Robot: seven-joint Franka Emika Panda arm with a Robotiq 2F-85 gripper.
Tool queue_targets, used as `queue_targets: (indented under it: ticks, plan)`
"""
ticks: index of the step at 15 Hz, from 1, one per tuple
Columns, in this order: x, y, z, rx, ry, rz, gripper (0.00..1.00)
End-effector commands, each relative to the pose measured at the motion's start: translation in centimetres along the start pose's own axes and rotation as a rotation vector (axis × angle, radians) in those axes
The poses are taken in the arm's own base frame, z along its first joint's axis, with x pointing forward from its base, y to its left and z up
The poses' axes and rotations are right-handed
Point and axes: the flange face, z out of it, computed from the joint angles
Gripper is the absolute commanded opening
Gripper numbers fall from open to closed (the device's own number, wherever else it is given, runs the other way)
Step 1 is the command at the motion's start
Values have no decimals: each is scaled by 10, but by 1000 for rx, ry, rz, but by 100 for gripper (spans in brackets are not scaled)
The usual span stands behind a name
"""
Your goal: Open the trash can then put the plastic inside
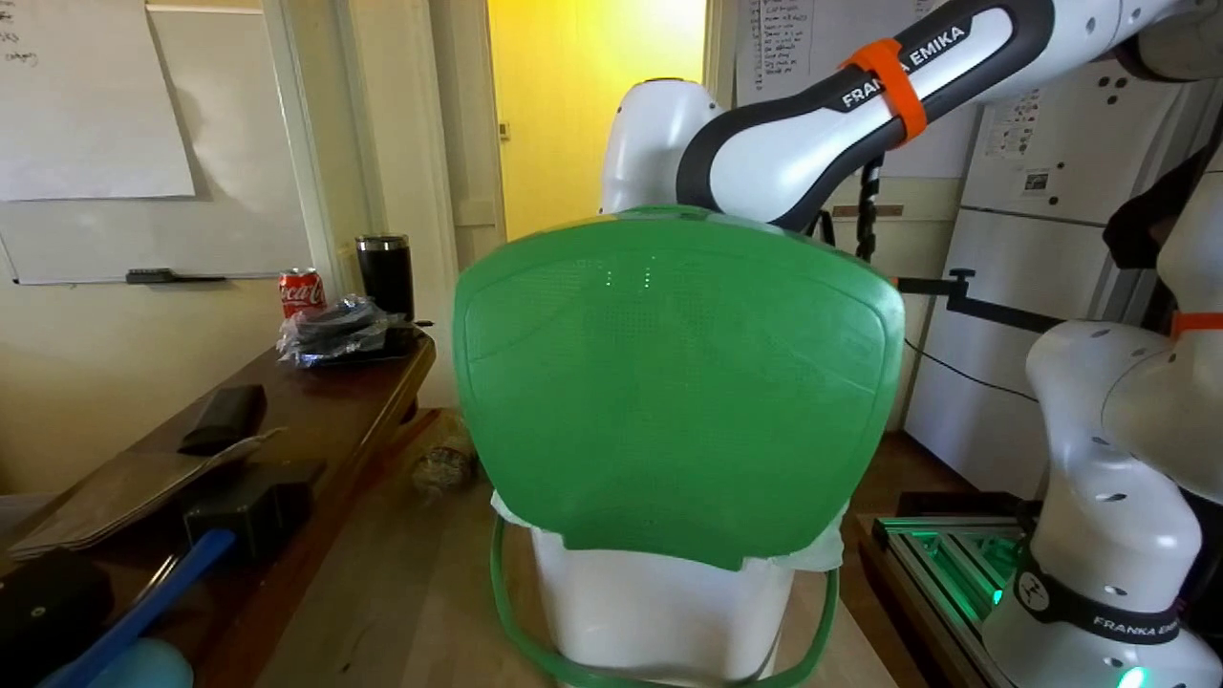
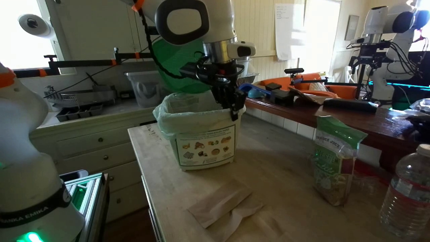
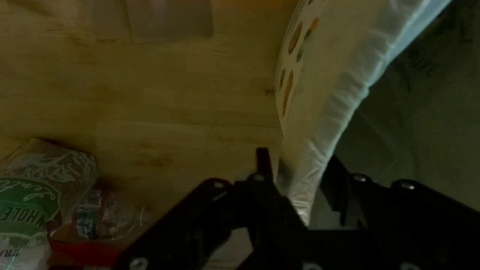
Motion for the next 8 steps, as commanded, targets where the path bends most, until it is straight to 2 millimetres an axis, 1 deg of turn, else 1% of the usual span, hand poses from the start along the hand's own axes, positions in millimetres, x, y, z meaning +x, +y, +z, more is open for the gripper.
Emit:
queue_targets:
  ticks: [1, 2, 5, 8]
  plan:
    - [1, -1, -10, 28, 32, -38, 71]
    - [0, -3, -12, 36, 38, -42, 80]
    - [-3, -7, -20, 52, 62, -43, 99]
    - [-11, -11, -37, 78, 109, -32, 100]
